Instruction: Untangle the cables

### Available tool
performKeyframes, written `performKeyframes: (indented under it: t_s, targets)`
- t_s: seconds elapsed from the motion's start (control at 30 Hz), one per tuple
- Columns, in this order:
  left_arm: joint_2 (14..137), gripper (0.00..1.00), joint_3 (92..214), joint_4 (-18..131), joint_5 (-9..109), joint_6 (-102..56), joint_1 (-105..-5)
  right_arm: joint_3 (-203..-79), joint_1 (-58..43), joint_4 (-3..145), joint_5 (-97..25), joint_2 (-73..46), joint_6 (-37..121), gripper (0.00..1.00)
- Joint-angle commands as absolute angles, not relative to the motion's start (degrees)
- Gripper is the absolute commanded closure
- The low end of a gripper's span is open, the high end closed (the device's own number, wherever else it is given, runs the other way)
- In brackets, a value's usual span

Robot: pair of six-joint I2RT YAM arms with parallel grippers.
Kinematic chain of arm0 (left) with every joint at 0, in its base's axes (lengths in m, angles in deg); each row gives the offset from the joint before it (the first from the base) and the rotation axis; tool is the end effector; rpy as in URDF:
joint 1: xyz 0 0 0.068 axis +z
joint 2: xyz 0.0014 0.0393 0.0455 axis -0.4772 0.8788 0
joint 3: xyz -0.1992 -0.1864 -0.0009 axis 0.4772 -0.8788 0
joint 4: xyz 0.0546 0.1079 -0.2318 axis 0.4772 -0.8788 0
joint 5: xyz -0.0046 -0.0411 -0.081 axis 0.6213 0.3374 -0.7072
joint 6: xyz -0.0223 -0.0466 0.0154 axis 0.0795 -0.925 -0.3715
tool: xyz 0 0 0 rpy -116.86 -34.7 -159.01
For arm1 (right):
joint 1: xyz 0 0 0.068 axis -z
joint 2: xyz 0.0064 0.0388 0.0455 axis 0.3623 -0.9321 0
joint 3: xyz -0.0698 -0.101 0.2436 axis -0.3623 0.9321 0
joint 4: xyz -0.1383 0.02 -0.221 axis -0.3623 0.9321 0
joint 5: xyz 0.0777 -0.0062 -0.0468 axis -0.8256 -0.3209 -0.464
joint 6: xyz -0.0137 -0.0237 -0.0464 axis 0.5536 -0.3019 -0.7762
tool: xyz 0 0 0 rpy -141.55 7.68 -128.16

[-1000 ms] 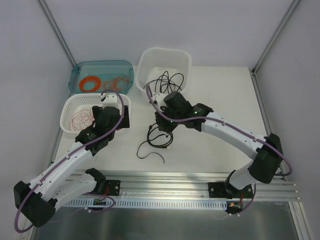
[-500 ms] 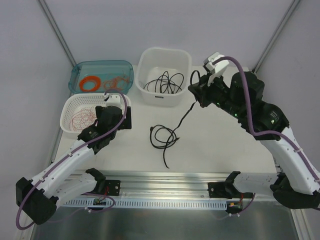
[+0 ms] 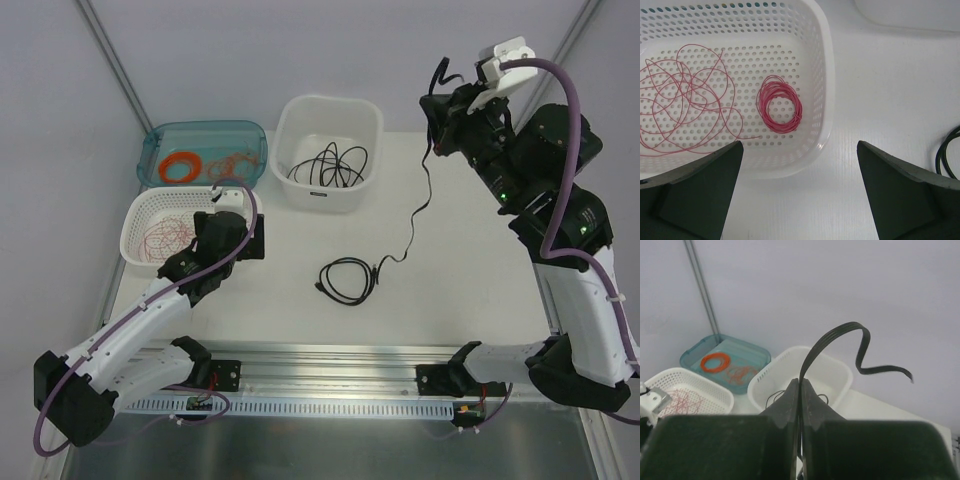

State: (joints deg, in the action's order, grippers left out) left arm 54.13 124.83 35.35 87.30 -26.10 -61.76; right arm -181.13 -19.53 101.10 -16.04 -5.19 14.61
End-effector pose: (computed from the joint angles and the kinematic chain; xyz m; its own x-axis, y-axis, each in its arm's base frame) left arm 0.1836 -0.0998 0.2933 -0.4233 0.0192 -0.9058 0.0211 0.9997 0.0113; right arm 0.1446 0.1141 0.6006 0.3195 -0.1764 -0.9310 -0.3858 0.8732 -0.2978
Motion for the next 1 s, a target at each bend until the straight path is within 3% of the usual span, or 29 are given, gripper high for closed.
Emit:
performKeyframes:
  t_s: [0.0,0.3,0.57,0.77,0.97]
  targets:
    - [53.98,0.01,125.47,36.54,87.14,-25.51,-61.02,-182.68,-18.31,94.51,-12.21,-5.25,11.68,0.99]
    - [54.86,0.01,125.91,36.54,85.9,-25.42,-61.11,-163.81,-12.52,93.01,-7.02,0.28,15.8,0.99]
    - [55.39,0.01,126.0,36.54,85.2,-25.42,-61.11,-131.1,-3.81,92.48,-9.91,2.31,27.67,0.96]
    - [55.65,0.01,126.08,36.63,85.02,-25.33,-61.02,-121.69,-0.38,94.5,-14.4,-7.7,34.62,0.92]
    - [55.48,0.01,126.0,36.54,85.11,-25.24,-61.02,-122.2,1.73,94.85,-14.13,-19.04,38.22,0.87]
